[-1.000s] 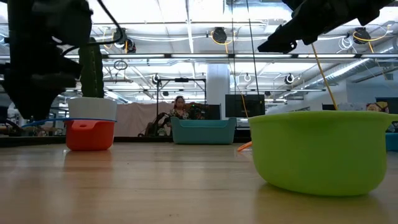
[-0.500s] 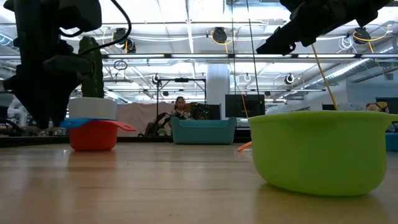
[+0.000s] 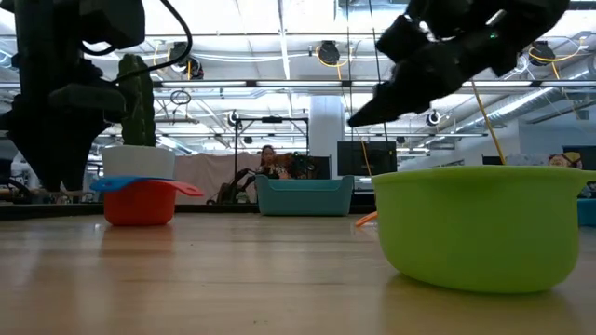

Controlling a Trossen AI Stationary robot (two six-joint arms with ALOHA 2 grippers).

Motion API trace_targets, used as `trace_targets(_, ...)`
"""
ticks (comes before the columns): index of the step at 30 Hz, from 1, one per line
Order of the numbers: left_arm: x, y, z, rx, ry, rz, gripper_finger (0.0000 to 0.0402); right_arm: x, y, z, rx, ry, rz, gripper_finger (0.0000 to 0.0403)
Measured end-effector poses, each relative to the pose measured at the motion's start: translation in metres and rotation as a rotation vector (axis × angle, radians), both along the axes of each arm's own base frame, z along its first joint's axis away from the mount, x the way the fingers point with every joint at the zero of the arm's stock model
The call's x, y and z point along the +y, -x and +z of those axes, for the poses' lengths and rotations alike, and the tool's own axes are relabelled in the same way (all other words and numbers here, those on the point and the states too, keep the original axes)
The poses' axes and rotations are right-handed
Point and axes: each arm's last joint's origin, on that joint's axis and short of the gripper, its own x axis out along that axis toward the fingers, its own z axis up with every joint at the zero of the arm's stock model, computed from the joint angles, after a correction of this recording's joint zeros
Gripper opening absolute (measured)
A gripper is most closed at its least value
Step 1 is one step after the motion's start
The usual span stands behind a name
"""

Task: Nest measuring cups in basket
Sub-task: Stack the blue measuring cup on the red measuring cup

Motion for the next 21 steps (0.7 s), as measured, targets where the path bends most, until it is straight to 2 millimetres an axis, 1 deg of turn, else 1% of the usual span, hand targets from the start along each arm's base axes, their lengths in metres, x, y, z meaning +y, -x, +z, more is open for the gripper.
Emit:
trace_targets(2,-0.002,0.0,0.0,-0.005,0.003,0.008,0.0234,0.0,-0.013,-0.001,0.007,-0.02,0.018,0.0251)
trace_targets(7,-0.006,0.0,0.0,-0.021,0.01,0.011,0.0234,0.0,-0.042,-0.003,0.058,-0.006,0.03,0.0251)
trace_targets(10,-0.009,-0.003,0.001,-0.056,0.015,0.003,0.0234,0.0,-0.053,-0.006,0.074,0.023,0.047,0.0235)
trace_targets(11,-0.01,-0.003,0.001,-0.063,0.013,-0.001,0.0234,0.0,-0.056,-0.007,0.073,0.041,0.059,0.022)
trace_targets(13,-0.011,-0.003,0.001,-0.065,0.011,-0.006,0.0234,0.001,-0.06,-0.007,0.072,0.072,0.076,0.0172)
trace_targets(14,-0.012,-0.003,0.001,-0.064,0.01,-0.008,0.0234,0.001,-0.061,-0.007,0.072,0.083,0.083,0.0138)
trace_targets(16,-0.012,-0.003,0.001,-0.064,0.008,-0.006,0.0234,0.001,-0.062,-0.007,0.072,0.093,0.091,0.0056)
trace_targets(17,-0.012,-0.002,0.001,-0.062,0.007,-0.006,0.0234,0.001,-0.062,-0.006,0.064,0.099,0.094,0.0028)
trace_targets(18,-0.012,-0.002,0.001,-0.062,0.006,-0.004,0.0234,0.001,-0.063,-0.004,0.051,0.103,0.096,0.0017)
trace_targets(21,-0.012,-0.003,0.001,-0.065,0.004,-0.001,0.0234,0.002,-0.064,-0.003,0.03,0.103,0.099,0.0003)
